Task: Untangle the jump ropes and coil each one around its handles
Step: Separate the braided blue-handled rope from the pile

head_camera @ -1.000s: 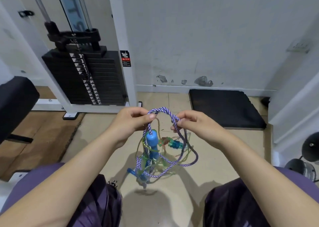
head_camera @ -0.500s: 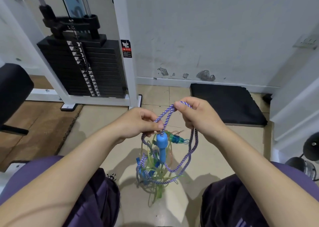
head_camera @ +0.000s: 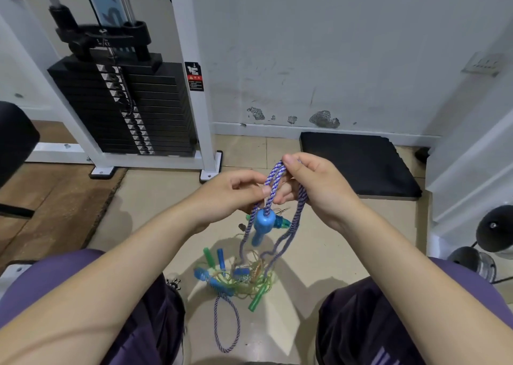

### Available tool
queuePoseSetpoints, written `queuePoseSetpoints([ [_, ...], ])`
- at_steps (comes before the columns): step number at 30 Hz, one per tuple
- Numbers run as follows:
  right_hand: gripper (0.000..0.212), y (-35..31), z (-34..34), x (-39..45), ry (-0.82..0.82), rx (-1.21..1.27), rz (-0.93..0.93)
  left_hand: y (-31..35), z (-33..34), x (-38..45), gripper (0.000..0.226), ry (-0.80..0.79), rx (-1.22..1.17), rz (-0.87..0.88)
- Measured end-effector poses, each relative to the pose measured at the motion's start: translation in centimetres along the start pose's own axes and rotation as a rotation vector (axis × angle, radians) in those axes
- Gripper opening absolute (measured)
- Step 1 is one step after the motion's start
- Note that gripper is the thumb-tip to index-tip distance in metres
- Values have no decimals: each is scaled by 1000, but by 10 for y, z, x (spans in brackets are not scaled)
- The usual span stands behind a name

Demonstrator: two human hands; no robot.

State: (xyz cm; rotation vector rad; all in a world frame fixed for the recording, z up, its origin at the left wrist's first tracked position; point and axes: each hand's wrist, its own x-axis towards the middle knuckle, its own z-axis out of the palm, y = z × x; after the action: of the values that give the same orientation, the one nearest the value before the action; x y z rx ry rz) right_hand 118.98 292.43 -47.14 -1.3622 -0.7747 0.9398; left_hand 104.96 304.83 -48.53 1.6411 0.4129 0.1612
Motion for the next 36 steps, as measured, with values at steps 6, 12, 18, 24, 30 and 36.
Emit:
queuePoseSetpoints([
  [6, 21, -1, -11, -2, 15, 111, 13, -4, 2, 3, 23, 8, 101, -12],
  [12, 24, -4, -21, -1, 106, 76, -15, -7, 1, 8, 9, -3, -13, -47],
  [18, 28, -3, -24, -4, 78, 172, 49, -16, 1, 11, 35, 238, 196, 109],
  [24, 20, 4, -13, -5, -49, 195, 82, -15, 11, 9, 24, 42, 189, 76],
  [30, 21, 3, -32, -2, 145, -248, 14, -7, -5, 12, 26, 157, 101, 9],
  [36, 11, 6, -18, -7, -78, -15, 37, -13, 2, 8, 16, 37, 168, 77],
])
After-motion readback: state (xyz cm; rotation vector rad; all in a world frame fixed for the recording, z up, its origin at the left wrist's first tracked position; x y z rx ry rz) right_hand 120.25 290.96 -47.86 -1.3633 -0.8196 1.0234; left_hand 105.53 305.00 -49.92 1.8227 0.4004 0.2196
